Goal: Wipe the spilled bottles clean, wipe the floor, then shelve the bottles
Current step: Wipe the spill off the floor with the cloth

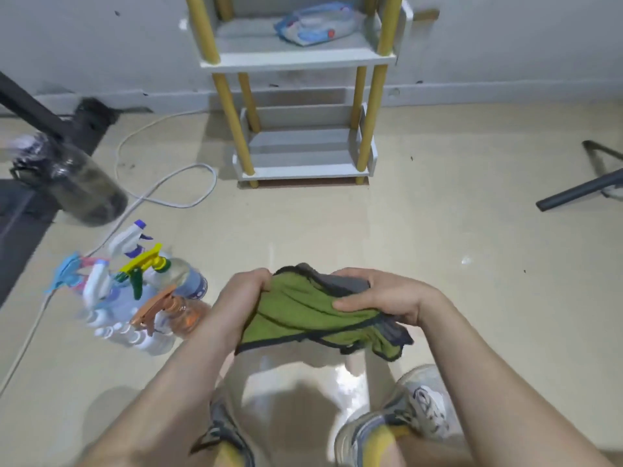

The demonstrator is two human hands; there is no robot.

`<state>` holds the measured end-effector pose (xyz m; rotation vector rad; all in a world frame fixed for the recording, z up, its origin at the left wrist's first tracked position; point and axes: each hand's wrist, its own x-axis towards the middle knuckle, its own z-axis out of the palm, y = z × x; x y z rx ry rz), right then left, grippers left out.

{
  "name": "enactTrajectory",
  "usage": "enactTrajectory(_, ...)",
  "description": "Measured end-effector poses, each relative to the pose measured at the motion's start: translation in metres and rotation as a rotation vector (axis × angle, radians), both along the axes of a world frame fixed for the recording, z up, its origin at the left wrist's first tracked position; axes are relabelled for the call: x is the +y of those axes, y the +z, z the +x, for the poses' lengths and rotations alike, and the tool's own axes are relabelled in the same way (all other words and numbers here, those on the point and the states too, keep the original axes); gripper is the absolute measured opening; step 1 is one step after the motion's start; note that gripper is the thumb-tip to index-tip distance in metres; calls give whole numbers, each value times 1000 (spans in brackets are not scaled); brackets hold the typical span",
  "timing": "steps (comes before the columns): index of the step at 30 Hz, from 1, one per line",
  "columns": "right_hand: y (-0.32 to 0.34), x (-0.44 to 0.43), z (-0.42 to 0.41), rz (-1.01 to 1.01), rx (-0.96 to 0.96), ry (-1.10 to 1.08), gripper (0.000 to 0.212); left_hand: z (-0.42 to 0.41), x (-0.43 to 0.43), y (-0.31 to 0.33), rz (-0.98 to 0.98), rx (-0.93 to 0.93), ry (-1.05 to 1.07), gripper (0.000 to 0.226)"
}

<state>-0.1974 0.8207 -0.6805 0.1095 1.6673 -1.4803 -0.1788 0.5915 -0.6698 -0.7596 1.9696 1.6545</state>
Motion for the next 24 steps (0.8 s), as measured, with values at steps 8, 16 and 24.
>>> enactTrajectory(8, 129, -21, 24, 119, 257, 154, 48, 44, -34, 104, 0, 323, -557, 36)
enactTrajectory(16, 175, -35, 28, 527, 761, 33, 44, 98, -2, 131, 369, 392, -90, 34)
enactTrajectory(24, 78, -31, 134, 221, 10, -181, 85, 98, 17, 166, 355, 436, -72, 38)
